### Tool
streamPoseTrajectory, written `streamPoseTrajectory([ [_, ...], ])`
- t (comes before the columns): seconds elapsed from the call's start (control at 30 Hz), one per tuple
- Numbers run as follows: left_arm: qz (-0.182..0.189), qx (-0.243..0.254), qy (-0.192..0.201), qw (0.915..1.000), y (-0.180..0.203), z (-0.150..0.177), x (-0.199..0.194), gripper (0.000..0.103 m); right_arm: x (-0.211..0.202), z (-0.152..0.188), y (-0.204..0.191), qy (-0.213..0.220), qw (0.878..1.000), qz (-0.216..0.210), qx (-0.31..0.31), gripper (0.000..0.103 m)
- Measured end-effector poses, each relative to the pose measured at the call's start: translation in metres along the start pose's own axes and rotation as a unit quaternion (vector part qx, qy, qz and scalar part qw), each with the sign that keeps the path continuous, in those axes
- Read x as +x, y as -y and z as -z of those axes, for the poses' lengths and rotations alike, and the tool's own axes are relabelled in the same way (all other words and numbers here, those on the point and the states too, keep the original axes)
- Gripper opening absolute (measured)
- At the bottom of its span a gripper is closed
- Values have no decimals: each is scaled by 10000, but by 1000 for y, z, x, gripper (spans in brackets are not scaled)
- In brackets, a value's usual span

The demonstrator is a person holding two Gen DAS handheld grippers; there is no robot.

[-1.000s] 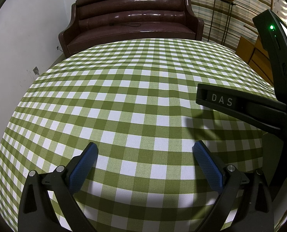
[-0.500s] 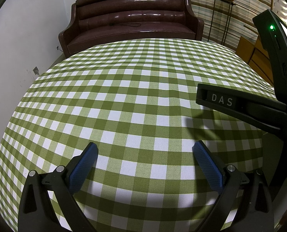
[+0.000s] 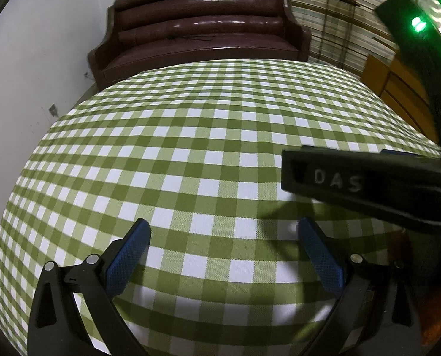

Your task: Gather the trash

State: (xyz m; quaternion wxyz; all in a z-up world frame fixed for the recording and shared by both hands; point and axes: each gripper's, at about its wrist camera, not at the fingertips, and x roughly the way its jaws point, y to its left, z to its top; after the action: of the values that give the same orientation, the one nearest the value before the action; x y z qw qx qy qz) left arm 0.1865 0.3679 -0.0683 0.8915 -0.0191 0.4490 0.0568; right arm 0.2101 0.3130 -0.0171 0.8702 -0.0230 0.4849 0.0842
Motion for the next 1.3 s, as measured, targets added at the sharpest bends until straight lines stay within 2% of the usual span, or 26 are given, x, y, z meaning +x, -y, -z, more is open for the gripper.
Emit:
streamPoseTrajectory([
  [0.07,-64,-7,5,10000,-3,0,-1,98,-24,1,3,239,9995,-153,160,99],
  [0.13,-111,-154,209,9996,-9,-2,-8,97,-52,2,9,604,9977,-234,187,99],
  [0.23,-80,-480,466,9977,-18,5,-25,97,-119,14,24,1653,9861,-167,31,99],
  [0.27,-30,-541,516,9972,-19,7,-31,97,-142,23,34,2045,9787,-157,15,99],
  [0.33,83,-585,690,9959,-15,14,-50,97,-172,38,60,2308,9721,-408,-36,99],
  [0.43,251,-474,986,9937,2,20,-78,97,-194,59,100,2361,9709,-395,75,99],
  [0.6,679,-234,1398,9876,50,36,-125,97,-212,98,184,2311,9705,389,563,99],
  [0.73,1036,-112,1428,9843,92,46,-143,97,-220,134,235,2340,9629,1051,833,99],
  [0.83,1181,-167,1401,9829,118,52,-148,97,-215,151,258,2219,9627,1230,938,99],
  [0.97,958,-367,1380,9851,149,58,-141,97,-214,174,289,2135,9625,1330,1021,99],
  [1.03,913,-652,1311,9850,156,49,-132,97,-213,182,304,2109,9624,1336,1068,99],
  [1.1,760,-771,1456,9834,161,39,-127,97,-212,186,316,2079,9628,1332,1097,99],
  [1.3,610,-455,1342,9880,196,12,-85,97,-208,191,339,2031,9631,1283,1208,99],
])
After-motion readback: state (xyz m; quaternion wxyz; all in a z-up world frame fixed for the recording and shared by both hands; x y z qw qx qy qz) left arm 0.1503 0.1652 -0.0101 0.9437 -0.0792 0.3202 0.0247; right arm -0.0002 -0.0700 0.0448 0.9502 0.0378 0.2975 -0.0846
